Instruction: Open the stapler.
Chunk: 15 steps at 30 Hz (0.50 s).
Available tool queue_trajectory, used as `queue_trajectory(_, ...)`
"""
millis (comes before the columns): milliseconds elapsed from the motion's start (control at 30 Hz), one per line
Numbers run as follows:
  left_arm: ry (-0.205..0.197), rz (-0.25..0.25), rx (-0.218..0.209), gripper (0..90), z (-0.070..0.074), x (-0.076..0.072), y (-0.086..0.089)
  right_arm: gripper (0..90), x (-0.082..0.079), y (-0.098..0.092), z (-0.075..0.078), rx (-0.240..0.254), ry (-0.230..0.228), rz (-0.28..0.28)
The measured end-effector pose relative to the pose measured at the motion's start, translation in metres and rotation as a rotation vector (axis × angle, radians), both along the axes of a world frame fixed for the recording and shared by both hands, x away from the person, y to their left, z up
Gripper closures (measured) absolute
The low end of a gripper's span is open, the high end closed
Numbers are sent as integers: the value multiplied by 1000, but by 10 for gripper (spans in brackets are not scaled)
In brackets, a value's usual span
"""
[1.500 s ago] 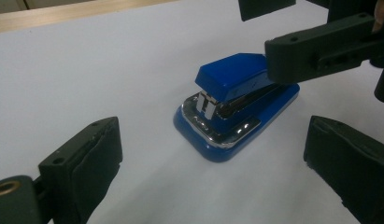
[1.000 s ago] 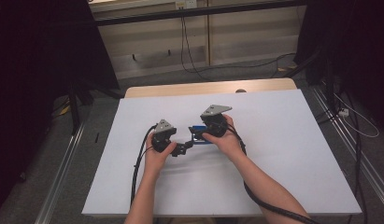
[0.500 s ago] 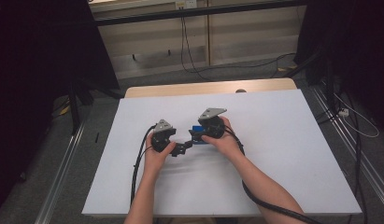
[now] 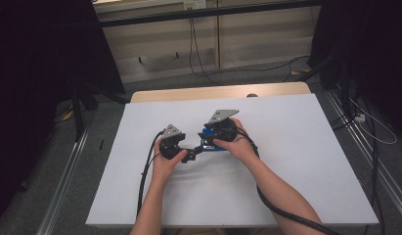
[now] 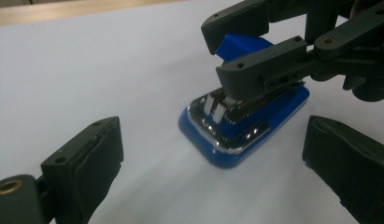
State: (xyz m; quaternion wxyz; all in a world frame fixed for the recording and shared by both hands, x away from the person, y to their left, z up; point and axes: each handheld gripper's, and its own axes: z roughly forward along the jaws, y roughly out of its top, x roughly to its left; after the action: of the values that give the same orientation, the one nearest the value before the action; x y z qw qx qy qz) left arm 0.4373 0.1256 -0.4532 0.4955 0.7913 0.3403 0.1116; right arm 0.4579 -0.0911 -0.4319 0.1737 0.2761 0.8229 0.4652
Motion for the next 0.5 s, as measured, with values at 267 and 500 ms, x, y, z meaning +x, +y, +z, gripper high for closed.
queue_trajectory(267, -96, 27, -7, 387, 1, 0, -9, 567, -2, -5, 4, 39, -4, -9)
queue_trajectory(500, -91, 40, -37, 798, -5, 4, -12, 569, -2, -8, 6, 55, -4, -17)
